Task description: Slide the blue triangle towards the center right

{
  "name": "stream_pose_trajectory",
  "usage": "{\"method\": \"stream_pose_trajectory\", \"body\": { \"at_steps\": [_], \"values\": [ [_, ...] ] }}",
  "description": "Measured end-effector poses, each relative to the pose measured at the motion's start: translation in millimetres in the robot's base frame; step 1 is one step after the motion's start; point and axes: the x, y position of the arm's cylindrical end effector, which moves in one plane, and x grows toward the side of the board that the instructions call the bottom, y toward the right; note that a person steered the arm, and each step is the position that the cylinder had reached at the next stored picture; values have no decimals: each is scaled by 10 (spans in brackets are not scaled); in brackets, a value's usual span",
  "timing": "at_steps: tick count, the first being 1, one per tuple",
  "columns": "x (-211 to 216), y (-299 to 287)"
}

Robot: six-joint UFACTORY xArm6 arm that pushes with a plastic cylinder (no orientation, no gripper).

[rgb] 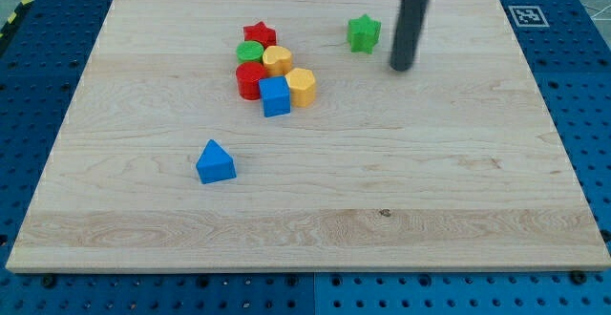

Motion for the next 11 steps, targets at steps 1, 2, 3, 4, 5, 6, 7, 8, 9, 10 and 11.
{"method": "stream_pose_trajectory", "body": {
  "at_steps": [1, 2, 3, 4, 5, 6, 7, 8, 9, 10, 11],
  "values": [
    [607, 162],
    [1477, -204],
    [2134, -796],
    [2481, -1540],
    [2443, -2347],
    [2178, -2846],
    [1720, -2933],
    [1417, -2844],
    [1406, -2327],
    [1406, -1767],
    [1461, -1515]
  ]
}}
